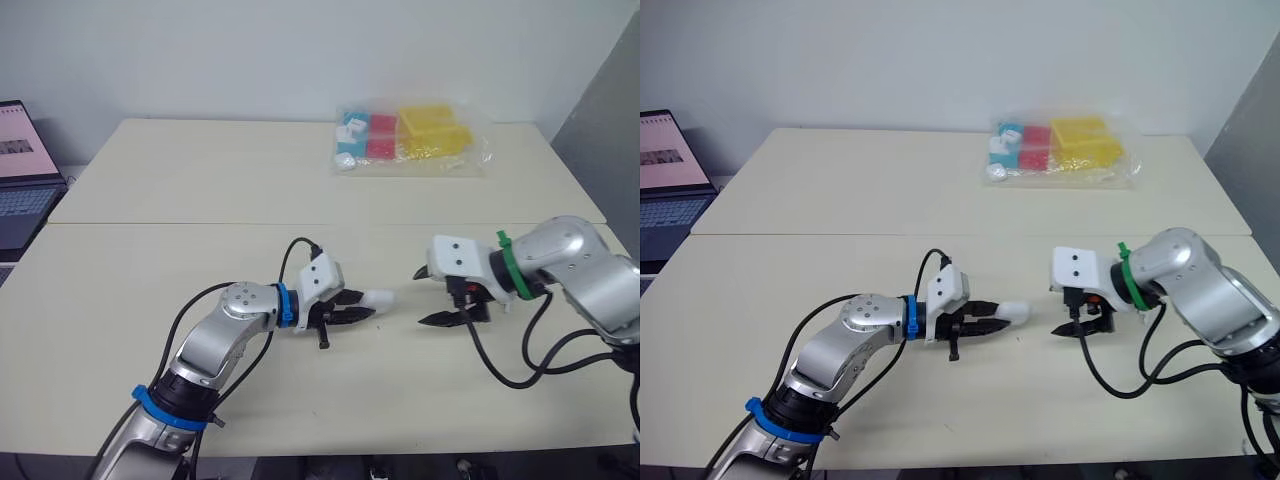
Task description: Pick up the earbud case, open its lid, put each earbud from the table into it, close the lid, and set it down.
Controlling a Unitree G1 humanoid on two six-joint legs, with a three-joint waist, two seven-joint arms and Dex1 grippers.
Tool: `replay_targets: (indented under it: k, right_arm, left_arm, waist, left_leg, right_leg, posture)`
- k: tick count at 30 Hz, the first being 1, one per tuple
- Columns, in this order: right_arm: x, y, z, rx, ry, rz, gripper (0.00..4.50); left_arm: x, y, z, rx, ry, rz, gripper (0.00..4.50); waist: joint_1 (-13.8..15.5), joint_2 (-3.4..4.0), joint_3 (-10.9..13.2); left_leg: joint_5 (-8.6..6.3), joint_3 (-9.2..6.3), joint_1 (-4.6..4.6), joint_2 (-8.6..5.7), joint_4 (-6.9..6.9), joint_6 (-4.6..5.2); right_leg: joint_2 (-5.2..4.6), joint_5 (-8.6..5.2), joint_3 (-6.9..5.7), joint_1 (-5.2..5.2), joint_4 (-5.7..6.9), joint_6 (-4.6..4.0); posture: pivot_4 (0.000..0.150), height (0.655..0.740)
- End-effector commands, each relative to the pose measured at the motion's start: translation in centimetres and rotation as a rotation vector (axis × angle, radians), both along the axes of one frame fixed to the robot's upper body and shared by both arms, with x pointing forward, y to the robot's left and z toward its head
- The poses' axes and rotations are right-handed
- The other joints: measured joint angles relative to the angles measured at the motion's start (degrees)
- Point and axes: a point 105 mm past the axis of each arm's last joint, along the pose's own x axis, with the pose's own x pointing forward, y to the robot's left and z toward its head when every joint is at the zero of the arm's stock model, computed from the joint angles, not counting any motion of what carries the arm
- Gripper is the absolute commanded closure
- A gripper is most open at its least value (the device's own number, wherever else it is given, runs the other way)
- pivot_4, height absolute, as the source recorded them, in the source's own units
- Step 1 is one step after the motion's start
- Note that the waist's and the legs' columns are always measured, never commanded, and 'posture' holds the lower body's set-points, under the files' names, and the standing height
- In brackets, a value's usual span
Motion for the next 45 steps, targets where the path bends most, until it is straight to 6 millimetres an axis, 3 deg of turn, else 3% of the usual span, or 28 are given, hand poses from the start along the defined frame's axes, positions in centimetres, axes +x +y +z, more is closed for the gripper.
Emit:
replay_targets:
  k: [1,4,8,15,23,29,40,43,45]
  right_arm:
    - [0.0,0.4,3.3,0.109,-0.199,0.073,0.50]
    - [0.4,0.2,4.5,0.176,-0.353,0.065,0.50]
    - [-1.5,2.5,4.1,0.288,-0.293,0.123,0.50]
    - [-0.6,4.3,2.4,0.314,-0.285,0.086,0.50]
    - [0.5,4.2,2.3,0.310,-0.287,0.051,0.50]
    - [1.2,4.1,3.5,0.332,-0.301,0.033,0.50]
    - [0.7,4.2,3.8,0.345,-0.252,0.044,0.50]
    - [-0.3,3.0,4.2,0.346,-0.191,0.041,0.50]
    - [-0.6,1.2,5.0,0.365,-0.168,-0.028,0.50]
  left_arm:
    - [-0.1,0.5,1.5,-0.129,-0.043,-0.003,3.73]
    - [-0.2,0.8,0.5,-0.122,-0.006,0.003,3.73]
    - [0.1,0.5,1.1,-0.137,-0.062,0.004,3.73]
    - [-0.4,-0.3,1.4,-0.137,-0.126,-0.044,3.73]
    - [-1.0,-0.3,0.8,-0.117,-0.131,-0.068,3.73]
    - [-1.3,-0.1,-0.1,-0.074,-0.146,-0.086,3.73]
    - [-1.3,0.0,-0.9,-0.049,-0.151,-0.088,3.73]
    - [-0.8,0.4,-1.0,-0.054,-0.147,-0.044,3.73]
    - [-0.4,0.6,-1.0,-0.064,-0.164,-0.006,3.73]
  waist:
    - [-0.06,-0.01,-0.01]
    - [-0.12,0.00,-0.02]
    - [-0.19,0.00,-0.03]
    - [-0.10,0.00,-0.03]
    - [-0.16,0.00,-0.03]
    - [-0.17,0.01,-0.03]
    - [-0.09,0.01,-0.03]
    - [-0.04,0.01,-0.03]
    - [0.05,0.01,-0.03]
  left_leg:
    - [0.00,-0.01,0.00,0.01,0.00,0.00]
    - [0.00,-0.02,0.35,0.02,-0.08,0.00]
    - [0.01,0.02,0.43,0.03,-0.10,0.00]
    - [0.01,0.06,0.41,-0.01,-0.06,-0.02]
    - [0.01,0.07,0.41,0.00,-0.08,-0.01]
    - [0.01,0.07,0.42,0.01,-0.09,-0.01]
    - [0.01,0.06,0.39,0.01,-0.09,-0.01]
    - [0.01,0.06,0.38,0.01,-0.09,-0.01]
    - [0.01,0.06,0.36,0.01,-0.10,-0.01]
  right_leg:
    - [0.00,0.00,-0.01,0.01,0.00,0.01]
    - [0.05,0.00,0.02,0.24,0.01,0.03]
    - [0.05,0.03,0.03,0.27,0.05,0.03]
    - [0.02,0.11,0.09,0.28,0.05,0.09]
    - [0.04,0.11,0.10,0.27,0.03,0.09]
    - [0.05,0.11,0.10,0.27,0.03,0.09]
    - [0.04,0.11,0.09,0.26,0.01,0.09]
    - [0.04,0.11,0.08,0.26,0.00,0.09]
    - [0.04,0.11,0.08,0.26,-0.03,0.09]
  posture:
    - [0.150,0.7400]
    - [0.150,0.7400]
    - [0.150,0.7400]
    - [0.150,0.7400]
    - [0.150,0.7400]
    - [0.150,0.7400]
    - [0.150,0.7400]
    - [0.150,0.7400]
    - [0.150,0.7400]
